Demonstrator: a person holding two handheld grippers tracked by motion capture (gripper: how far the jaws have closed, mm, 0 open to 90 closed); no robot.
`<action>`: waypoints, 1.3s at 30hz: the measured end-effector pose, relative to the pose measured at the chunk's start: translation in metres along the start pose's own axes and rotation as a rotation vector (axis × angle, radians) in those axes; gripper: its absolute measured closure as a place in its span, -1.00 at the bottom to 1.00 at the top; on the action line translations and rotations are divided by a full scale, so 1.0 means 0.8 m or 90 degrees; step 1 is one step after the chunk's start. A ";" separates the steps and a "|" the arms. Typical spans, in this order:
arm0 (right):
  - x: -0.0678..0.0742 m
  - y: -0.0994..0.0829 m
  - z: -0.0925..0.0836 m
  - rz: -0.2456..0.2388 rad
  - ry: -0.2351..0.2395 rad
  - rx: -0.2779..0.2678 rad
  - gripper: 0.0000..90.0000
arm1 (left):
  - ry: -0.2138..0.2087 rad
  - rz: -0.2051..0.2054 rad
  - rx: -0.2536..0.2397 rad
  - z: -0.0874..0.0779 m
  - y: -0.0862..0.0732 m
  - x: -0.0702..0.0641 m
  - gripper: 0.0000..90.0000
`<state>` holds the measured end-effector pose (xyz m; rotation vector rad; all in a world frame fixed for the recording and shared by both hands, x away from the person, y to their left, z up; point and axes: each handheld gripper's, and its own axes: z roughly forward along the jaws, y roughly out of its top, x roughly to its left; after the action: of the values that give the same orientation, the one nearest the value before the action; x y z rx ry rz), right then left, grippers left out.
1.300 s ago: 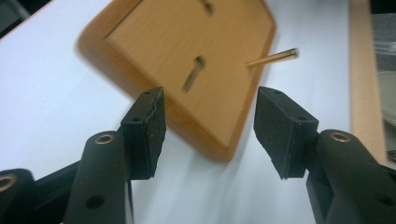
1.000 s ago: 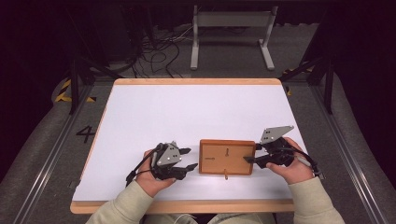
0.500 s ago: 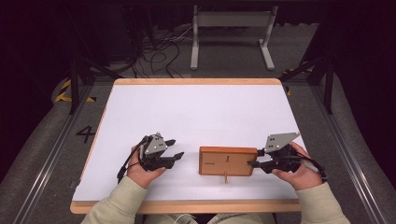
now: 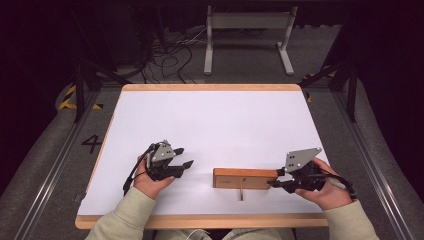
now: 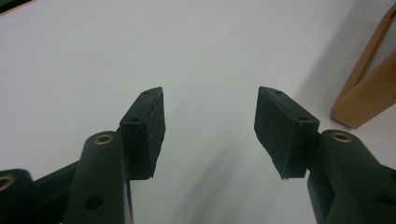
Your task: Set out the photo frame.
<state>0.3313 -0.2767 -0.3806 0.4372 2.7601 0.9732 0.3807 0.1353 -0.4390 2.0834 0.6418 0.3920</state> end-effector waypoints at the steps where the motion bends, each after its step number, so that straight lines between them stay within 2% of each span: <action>1: 0.001 0.000 0.000 -0.003 0.004 0.005 0.47 | 0.000 0.000 0.000 0.000 0.000 0.000 -0.03; 6: 0.004 0.001 0.001 -0.011 0.023 0.020 0.42 | 0.000 0.003 0.003 0.000 0.000 -0.001 -0.03; 11: 0.007 0.000 0.002 -0.005 0.030 0.029 0.36 | -0.001 0.003 0.005 0.001 0.000 -0.001 -0.03; 18: 0.012 0.000 0.002 -0.014 0.040 0.051 0.27 | -0.004 0.006 0.007 0.001 0.001 -0.002 -0.04; 22: 0.015 -0.002 0.004 0.002 0.052 0.066 0.17 | -0.005 0.006 0.007 0.001 0.000 -0.002 -0.04; 29: 0.015 -0.003 0.005 0.010 0.054 0.067 0.07 | -0.007 0.006 0.009 0.002 0.000 -0.002 -0.04; 32: 0.014 -0.005 0.004 0.028 0.043 0.061 -0.04 | -0.006 0.005 0.009 0.002 0.000 -0.002 -0.04; 36: 0.015 -0.007 0.002 0.031 0.034 0.063 -0.04 | -0.007 0.005 0.009 0.002 0.000 -0.002 -0.04; 39: 0.014 -0.014 0.003 0.033 0.027 0.079 0.00 | -0.007 0.006 0.010 0.003 0.000 -0.002 -0.04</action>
<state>0.3187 -0.2802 -0.3906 0.5151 2.8721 0.8342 0.3804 0.1327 -0.4405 2.1025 0.6303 0.3816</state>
